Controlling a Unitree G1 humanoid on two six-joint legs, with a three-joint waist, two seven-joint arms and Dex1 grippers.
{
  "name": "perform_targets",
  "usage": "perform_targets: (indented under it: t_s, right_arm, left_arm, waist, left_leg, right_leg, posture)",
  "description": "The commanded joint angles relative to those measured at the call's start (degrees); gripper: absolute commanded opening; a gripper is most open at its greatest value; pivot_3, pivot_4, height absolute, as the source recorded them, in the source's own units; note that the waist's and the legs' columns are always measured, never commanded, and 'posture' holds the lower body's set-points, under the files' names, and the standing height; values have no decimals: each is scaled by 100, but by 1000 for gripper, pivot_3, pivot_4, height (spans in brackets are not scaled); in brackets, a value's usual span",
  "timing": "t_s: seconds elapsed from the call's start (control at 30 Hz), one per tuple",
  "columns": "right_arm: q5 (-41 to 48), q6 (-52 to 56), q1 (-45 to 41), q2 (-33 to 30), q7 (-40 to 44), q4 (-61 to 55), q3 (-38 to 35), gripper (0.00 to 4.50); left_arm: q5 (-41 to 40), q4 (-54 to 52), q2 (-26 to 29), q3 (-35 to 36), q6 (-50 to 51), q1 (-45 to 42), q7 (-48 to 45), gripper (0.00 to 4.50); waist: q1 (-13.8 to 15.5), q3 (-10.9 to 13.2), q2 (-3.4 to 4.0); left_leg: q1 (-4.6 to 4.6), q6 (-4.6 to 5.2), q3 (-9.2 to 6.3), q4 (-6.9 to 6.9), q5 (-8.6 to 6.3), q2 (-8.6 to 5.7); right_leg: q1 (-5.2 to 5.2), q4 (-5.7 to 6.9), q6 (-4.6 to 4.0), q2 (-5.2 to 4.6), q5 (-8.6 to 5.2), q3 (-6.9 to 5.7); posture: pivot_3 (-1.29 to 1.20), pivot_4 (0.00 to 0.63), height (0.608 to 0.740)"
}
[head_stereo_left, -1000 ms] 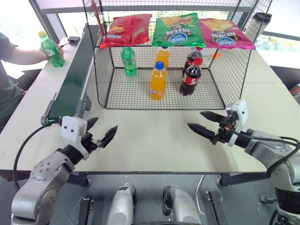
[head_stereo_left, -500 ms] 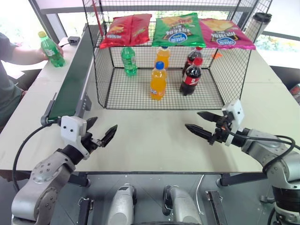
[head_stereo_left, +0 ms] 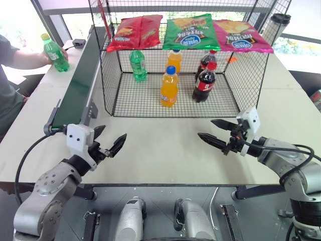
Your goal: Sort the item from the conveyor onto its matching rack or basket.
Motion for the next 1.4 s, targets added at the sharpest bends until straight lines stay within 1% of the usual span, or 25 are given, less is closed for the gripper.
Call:
perform_targets:
  t_s: [0.03, 1.17, 1.27, 1.33, 1.4]
  right_arm:
    - [10, -88, -31, 14, -10, -136, -76, 4500]
    - [-121, -145, -233, 19, 73, 65, 86, 4500]
    - [-92, -125, -310, -36, 176, 94, 78, 4500]
    - [38, -5, -405, -110, 284, 19, 44, 4500]
    - [302, 238, -530, -203, 423, -151, 17, 4500]
  left_arm:
    - [-27, -193, 11, 20, -36, -69, -23, 4407]
    - [204, -277, -142, 5, -181, 63, 109, 4407]
    - [103, -469, -68, 273, -115, -14, 211, 4407]
    - [-56, -642, 44, 638, -55, -111, 302, 4407]
    - [-317, -733, 156, 1149, 30, -224, 445, 4407]
  waist:
    - [0, 0, 0]
    - [1, 0, 0]
    - [-1, 0, 0]
    - [-1, 0, 0]
    - [-1, 0, 0]
  left_leg:
    - [0, 1, 0, 0, 1, 0]
    - [0, 3, 0, 0, 2, -1]
    - [0, 4, 0, 0, 2, -1]
    - [0, 4, 0, 0, 2, 0]
    - [1, 4, -1, 0, 3, 0]
  right_leg:
    - [0, 0, 0, 0, 0, 0]
    - [0, 0, 0, 0, 0, 0]
    - [0, 0, 0, 1, 0, 0]
    - [0, 0, 0, 1, 0, 0]
    - [0, 5, -1, 2, 1, 0]
  posture:
    - [0, 150, 740]
    - [0, 150, 740]
    - [0, 150, 740]
    - [0, 150, 740]
    - [0, 150, 740]
